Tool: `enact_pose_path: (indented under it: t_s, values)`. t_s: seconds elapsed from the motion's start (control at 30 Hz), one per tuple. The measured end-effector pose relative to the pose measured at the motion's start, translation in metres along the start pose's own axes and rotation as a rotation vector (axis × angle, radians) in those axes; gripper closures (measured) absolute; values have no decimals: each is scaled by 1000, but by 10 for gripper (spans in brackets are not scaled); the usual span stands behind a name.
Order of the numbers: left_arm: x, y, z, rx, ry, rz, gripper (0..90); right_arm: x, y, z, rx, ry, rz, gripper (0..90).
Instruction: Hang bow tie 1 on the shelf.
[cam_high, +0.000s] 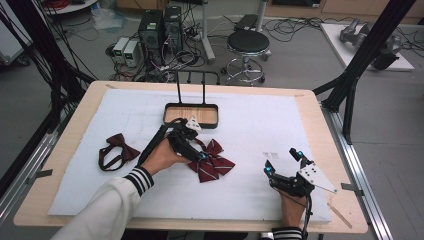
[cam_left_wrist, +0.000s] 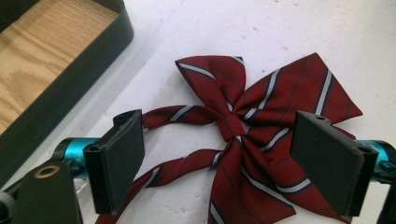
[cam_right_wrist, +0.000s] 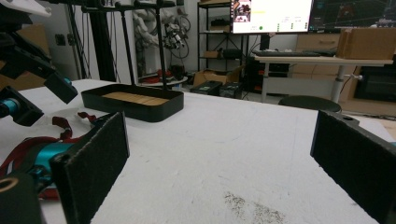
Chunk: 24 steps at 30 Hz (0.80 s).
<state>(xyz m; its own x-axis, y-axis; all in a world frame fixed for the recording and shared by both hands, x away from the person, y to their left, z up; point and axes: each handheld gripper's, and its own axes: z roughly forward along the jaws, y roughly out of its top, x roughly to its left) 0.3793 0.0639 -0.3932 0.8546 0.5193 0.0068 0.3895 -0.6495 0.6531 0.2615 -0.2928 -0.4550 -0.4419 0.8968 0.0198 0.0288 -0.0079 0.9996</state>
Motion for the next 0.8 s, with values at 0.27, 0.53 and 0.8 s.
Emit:
enact_pose_path:
  t_s: [0.27,0.53,0.8]
  values:
    - [5,2,13,70,-3,-53,217,0,0,0,0,-2,1,36]
    - [1,7,24,151,-42,-66,286,-1,0,0,-2,-1,4,36]
    - [0,10,33,191,-39,-57,360,-1,0,0,-6,-4,2,36]
